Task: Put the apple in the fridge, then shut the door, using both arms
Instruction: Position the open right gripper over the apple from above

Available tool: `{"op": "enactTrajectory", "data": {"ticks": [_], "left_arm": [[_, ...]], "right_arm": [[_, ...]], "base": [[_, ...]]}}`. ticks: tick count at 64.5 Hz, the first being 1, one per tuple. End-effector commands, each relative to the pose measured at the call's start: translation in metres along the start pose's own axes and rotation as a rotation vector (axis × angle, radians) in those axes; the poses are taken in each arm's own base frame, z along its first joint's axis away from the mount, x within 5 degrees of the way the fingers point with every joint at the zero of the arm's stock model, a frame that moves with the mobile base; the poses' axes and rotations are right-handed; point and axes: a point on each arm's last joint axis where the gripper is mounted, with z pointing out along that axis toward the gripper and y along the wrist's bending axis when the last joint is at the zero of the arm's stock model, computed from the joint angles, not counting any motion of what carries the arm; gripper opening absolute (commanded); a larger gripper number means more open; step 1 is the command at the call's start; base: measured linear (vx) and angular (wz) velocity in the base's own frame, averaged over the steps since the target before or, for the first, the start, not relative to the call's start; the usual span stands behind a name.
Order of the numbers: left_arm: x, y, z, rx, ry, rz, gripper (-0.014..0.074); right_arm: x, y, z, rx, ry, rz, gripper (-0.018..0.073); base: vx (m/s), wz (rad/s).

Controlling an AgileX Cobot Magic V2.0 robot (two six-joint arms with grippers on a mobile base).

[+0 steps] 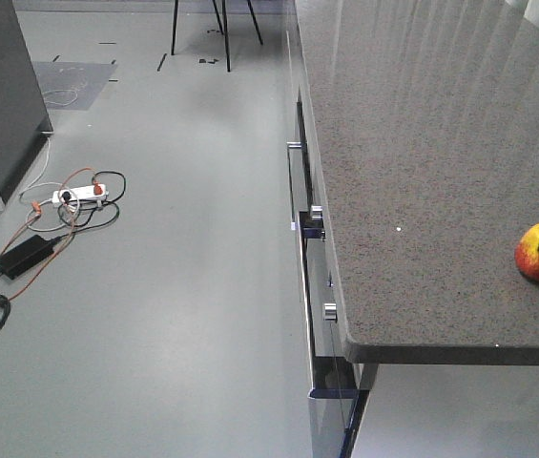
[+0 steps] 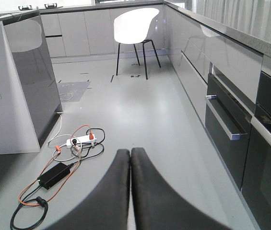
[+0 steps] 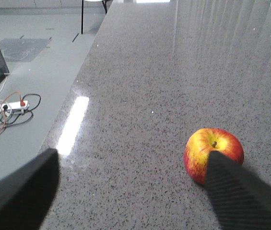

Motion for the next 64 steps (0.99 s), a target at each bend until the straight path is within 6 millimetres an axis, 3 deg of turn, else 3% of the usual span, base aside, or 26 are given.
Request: {"op": "enactTrajectory", "data": {"ticks": [1,20,29,53,64], "left_arm": [[-0.001,0.0,0.0,0.004,-0.067,-0.013,-0.0006],[-0.001,0.0,0.0,0.004,-0.067,-0.013,-0.0006],[-0.001,0.0,0.0,0.004,-0.067,-0.013,-0.0006],[-0.001,0.0,0.0,0.004,-0.067,-0.013,-0.0006],[-0.001,0.0,0.0,0.004,-0.067,-0.013,-0.0006]], "right_arm": [[-0.016,-0.001,-0.001,0.016,-0.082,-0.025,0.0731],[-0.016,-0.001,-0.001,0.015,-0.084,-0.016,0.0694],[-0.033,-0.003,0.002,0.031,-0.109,0.009,0.068],[-0.102,-0.047,0.046,0.15,0.088,0.118,0.064],[-0.108,-0.058,0.073,0.167,0.148,0.098,0.0603]], "base": [[0.0,0.0],[0.0,0.0],[0.0,0.0],[0.0,0.0],[0.0,0.0]]}}
